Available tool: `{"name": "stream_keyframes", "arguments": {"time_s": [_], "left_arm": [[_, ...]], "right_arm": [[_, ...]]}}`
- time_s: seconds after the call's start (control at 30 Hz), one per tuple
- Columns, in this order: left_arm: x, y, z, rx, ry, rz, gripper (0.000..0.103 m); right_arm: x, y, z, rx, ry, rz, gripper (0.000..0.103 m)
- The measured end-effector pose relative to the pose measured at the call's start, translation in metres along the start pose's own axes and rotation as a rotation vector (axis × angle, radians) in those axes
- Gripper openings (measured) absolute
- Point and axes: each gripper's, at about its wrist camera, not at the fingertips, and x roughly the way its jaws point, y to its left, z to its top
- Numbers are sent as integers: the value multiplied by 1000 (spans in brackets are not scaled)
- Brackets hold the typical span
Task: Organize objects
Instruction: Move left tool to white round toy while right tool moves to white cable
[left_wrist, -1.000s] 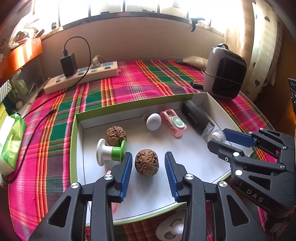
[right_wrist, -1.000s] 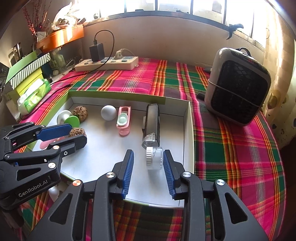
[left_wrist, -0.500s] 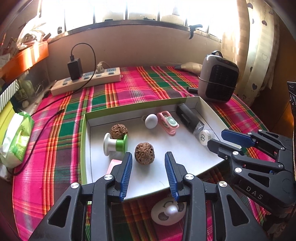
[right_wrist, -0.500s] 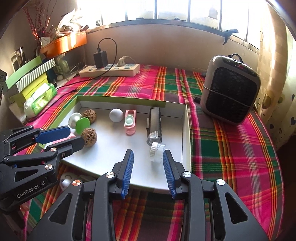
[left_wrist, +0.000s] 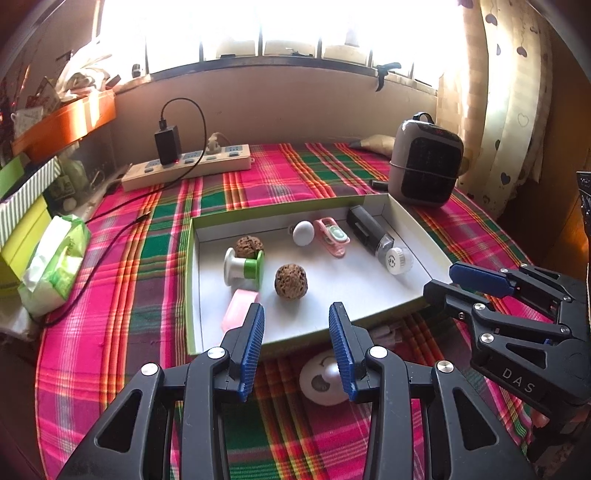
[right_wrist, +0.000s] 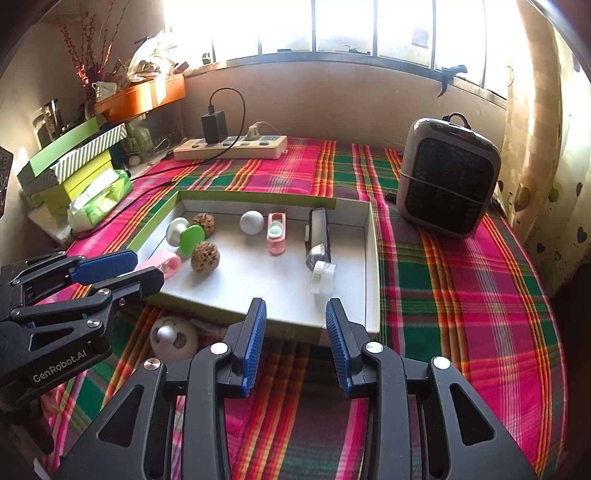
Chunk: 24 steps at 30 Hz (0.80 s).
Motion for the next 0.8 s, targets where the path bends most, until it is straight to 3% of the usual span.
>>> {"name": "stream_keyframes", "arguments": {"time_s": [0.47, 0.63, 0.8], "left_arm": [[-10, 8, -38, -59, 44, -81, 39], [-3, 1, -39, -74, 65, -144, 41], [9, -1, -37, -91, 94, -151, 44]], "right_arm": [[-11, 2, -30, 12, 23, 25, 36], [-9, 1, -39, 16, 44, 32, 36], [-9, -3, -43, 31, 51, 34, 36]]}}
